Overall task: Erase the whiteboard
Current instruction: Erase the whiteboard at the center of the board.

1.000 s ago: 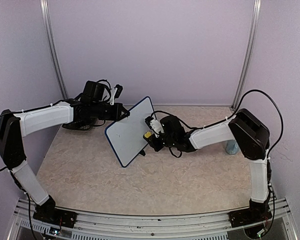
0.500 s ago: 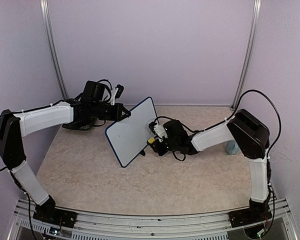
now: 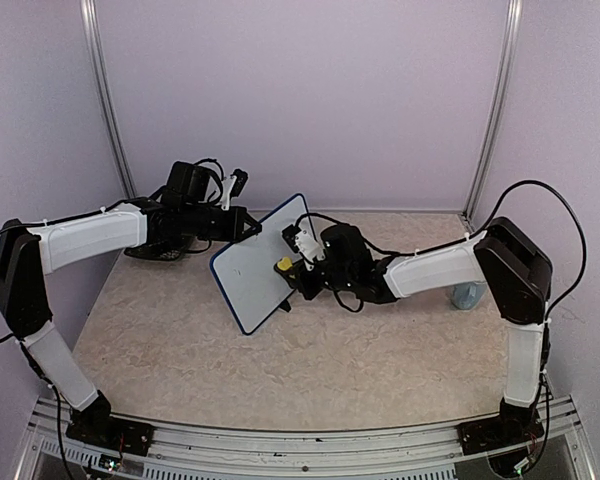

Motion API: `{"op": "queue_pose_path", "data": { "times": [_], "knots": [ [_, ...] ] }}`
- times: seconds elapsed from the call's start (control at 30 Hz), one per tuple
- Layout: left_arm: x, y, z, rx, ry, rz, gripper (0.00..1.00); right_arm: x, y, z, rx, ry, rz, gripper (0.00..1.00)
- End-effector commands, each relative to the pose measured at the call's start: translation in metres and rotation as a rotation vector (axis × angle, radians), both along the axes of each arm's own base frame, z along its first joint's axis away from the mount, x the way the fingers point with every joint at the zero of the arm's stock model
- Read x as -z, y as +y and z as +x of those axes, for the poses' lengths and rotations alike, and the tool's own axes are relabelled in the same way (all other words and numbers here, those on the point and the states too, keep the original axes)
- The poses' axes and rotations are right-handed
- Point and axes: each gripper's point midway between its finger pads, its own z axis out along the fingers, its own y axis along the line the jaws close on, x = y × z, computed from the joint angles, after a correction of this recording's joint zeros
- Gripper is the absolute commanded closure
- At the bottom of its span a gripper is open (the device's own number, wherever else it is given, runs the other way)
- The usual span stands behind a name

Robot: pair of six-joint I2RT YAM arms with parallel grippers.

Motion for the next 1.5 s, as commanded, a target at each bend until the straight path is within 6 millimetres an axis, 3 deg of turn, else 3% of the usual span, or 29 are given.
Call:
{"op": "queue_pose_path", "data": {
  "times": [0.0, 0.23, 0.4, 0.53, 0.83, 0.93, 1.1, 1.33, 1.47],
  "knots": [
    [0.031, -0.011, -0.034, 0.092, 0.139, 0.040, 1.00, 0.023, -0.001, 0.002, 0.007, 0.025, -0.040, 1.00],
    [0.030, -0.011, -0.034, 0.091, 0.138, 0.039, 1.00, 0.074, -0.021, -0.002, 0.049, 0.092, -0.104, 1.00],
    [0.031, -0.011, -0.034, 0.092, 0.140, 0.040, 1.00, 0.092, -0.030, 0.003, 0.066, 0.131, -0.115, 1.00],
    [0.032, -0.012, -0.034, 0.092, 0.140, 0.041, 1.00, 0.077, -0.027, 0.005, 0.060, 0.111, -0.091, 1.00],
    [0.034, -0.011, -0.034, 0.092, 0.144, 0.043, 1.00, 0.001, -0.032, 0.024, 0.108, -0.010, -0.005, 1.00],
    [0.033, -0.011, -0.034, 0.092, 0.144, 0.043, 1.00, -0.010, -0.039, 0.034, 0.156, -0.042, 0.002, 1.00],
    [0.033, -0.011, -0.034, 0.093, 0.143, 0.041, 1.00, 0.003, -0.036, 0.048, 0.168, -0.025, -0.030, 1.00],
    [0.032, -0.011, -0.034, 0.091, 0.140, 0.043, 1.00, 0.065, -0.030, 0.044, 0.139, 0.083, -0.108, 1.00],
    [0.033, -0.011, -0.033, 0.091, 0.144, 0.042, 1.00, 0.087, -0.038, 0.037, 0.143, 0.115, -0.138, 1.00]
  ]
}}
